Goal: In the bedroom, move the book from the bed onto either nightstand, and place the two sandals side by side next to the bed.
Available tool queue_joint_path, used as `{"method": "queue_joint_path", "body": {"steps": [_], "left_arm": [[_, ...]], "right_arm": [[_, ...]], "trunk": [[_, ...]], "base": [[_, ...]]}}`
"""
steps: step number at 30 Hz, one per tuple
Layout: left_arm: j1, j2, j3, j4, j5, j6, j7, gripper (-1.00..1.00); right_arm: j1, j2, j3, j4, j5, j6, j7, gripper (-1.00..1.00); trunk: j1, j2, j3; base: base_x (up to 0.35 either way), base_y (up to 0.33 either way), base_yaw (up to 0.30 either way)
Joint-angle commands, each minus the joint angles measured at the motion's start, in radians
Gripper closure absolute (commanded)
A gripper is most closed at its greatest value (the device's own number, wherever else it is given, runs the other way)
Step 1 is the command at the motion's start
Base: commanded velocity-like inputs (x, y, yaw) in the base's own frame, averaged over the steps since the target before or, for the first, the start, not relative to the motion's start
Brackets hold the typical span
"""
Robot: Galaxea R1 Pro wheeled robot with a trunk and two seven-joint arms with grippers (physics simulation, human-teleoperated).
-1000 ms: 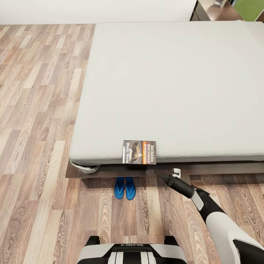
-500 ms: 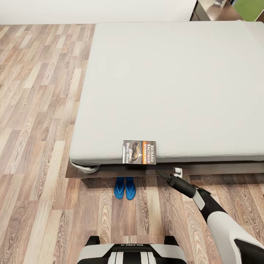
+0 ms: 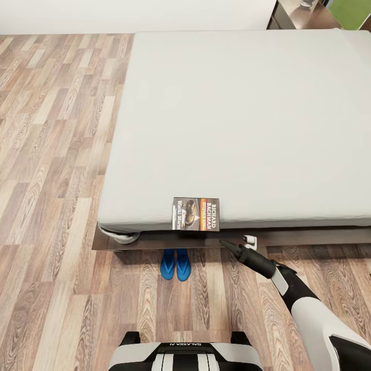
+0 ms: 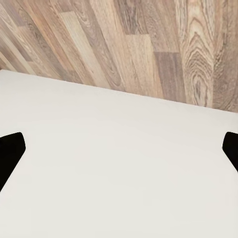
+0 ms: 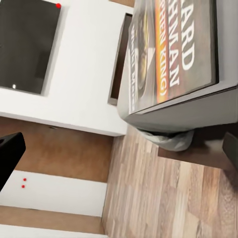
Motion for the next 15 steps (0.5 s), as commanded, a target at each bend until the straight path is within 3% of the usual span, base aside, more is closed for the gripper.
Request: {"method": "queue_joint_path", "body": {"steps": [1, 15], "left_arm": [[0.0, 0.0, -0.009, 0.001, 0.009, -0.004, 0.001, -1.0], [0.0, 0.001, -0.009, 0.001, 0.009, -0.004, 0.001, -1.0]], "right_arm": [[0.0, 0.0, -0.002, 0.001, -0.002, 0.002, 0.004, -1.0], [0.0, -0.01, -0.014, 0.006, -0.003, -0.032, 0.005, -1.0]], "trunk": [[0.0, 0.0, 0.0], [0.0, 0.0, 0.0]], "base": [[0.0, 0.0, 0.0], [0.0, 0.0, 0.0]]}}
